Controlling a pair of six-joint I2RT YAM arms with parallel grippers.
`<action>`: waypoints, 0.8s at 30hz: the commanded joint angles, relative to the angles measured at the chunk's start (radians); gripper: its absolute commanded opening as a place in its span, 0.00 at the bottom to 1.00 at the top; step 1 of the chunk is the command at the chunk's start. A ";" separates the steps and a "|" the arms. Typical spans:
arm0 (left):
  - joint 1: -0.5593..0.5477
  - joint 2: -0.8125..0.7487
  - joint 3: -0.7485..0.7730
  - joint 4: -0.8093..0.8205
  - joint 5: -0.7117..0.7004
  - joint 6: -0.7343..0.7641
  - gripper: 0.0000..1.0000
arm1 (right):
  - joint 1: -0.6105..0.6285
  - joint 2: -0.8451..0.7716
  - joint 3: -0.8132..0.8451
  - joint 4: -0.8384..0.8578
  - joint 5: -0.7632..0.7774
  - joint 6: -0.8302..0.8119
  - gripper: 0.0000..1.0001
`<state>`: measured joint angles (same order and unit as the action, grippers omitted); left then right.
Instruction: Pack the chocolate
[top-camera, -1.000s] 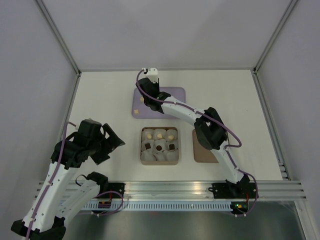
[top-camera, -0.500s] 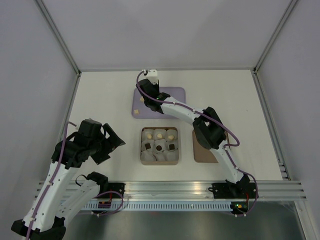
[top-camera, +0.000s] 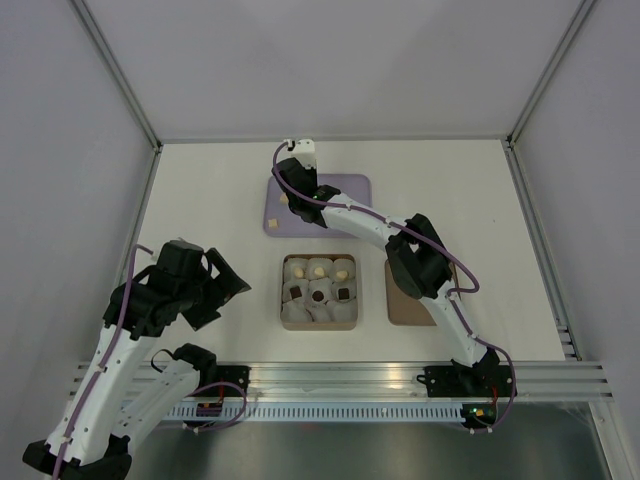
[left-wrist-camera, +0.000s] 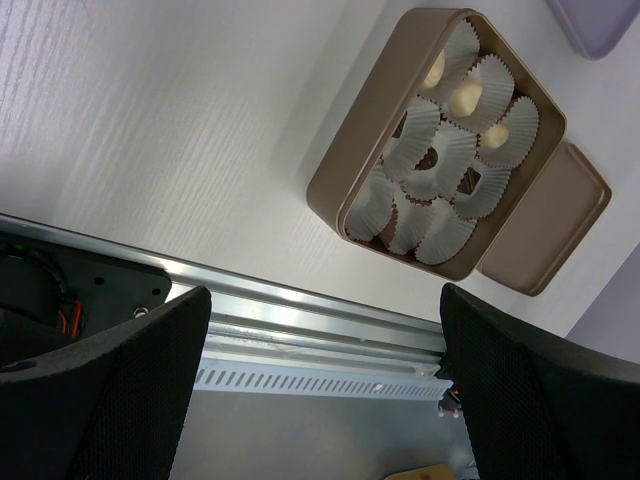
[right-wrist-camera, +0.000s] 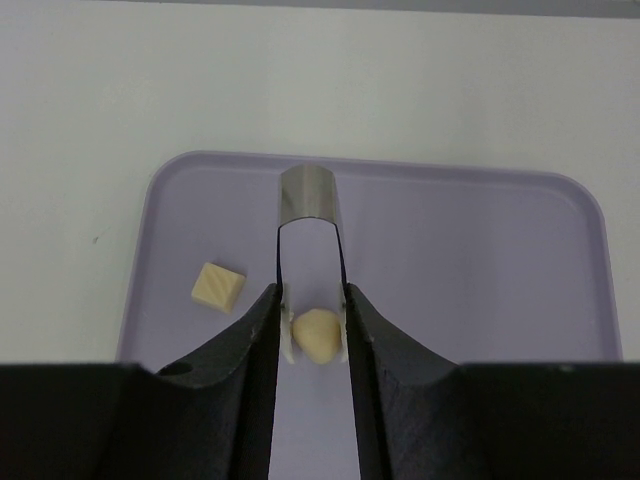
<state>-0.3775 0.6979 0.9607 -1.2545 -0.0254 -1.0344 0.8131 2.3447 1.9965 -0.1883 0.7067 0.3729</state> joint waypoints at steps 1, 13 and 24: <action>-0.003 -0.009 0.000 0.023 -0.007 -0.026 1.00 | -0.002 0.013 0.001 0.021 0.004 -0.005 0.33; -0.004 -0.012 -0.004 0.023 0.001 -0.027 0.99 | 0.000 -0.085 -0.088 0.084 0.008 -0.020 0.25; -0.004 -0.014 -0.014 0.021 0.010 -0.027 1.00 | 0.004 -0.226 -0.246 0.136 0.013 -0.049 0.20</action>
<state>-0.3775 0.6914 0.9546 -1.2541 -0.0242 -1.0344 0.8143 2.2040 1.7638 -0.0971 0.7082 0.3355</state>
